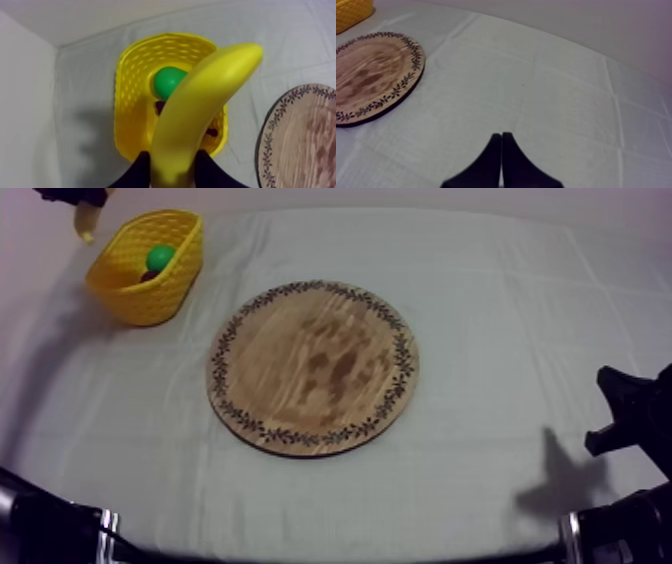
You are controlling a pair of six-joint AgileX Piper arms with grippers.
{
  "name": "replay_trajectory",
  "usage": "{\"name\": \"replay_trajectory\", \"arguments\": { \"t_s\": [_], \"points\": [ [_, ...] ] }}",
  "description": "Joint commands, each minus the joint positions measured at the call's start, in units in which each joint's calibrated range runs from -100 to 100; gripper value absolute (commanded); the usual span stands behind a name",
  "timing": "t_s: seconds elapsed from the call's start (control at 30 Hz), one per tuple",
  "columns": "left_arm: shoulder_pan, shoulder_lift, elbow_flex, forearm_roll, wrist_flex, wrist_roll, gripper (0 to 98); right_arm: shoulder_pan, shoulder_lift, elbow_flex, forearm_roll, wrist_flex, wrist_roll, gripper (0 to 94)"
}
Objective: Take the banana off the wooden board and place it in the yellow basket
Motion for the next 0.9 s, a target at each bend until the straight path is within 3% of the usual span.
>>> {"name": "replay_trajectory", "arguments": {
  "t_s": [0.0, 0.43, 0.87],
  "points": [
    [-0.18, 2.45, -1.37, 0.0, -0.26, -0.06, 24.4, 0.0, 0.0, -0.03, 0.0, 0.02, 0.01, 0.3],
    [-1.19, 13.57, -5.55, -0.2, -3.38, -0.34, 23.9, 0.0, 0.0, -0.03, 0.0, 0.02, 0.01, 0.3],
    [-0.85, 20.17, -3.69, -1.67, -7.5, -0.17, 22.7, 0.0, 0.0, -0.03, 0.0, 0.02, 0.01, 0.3]
  ]
}}
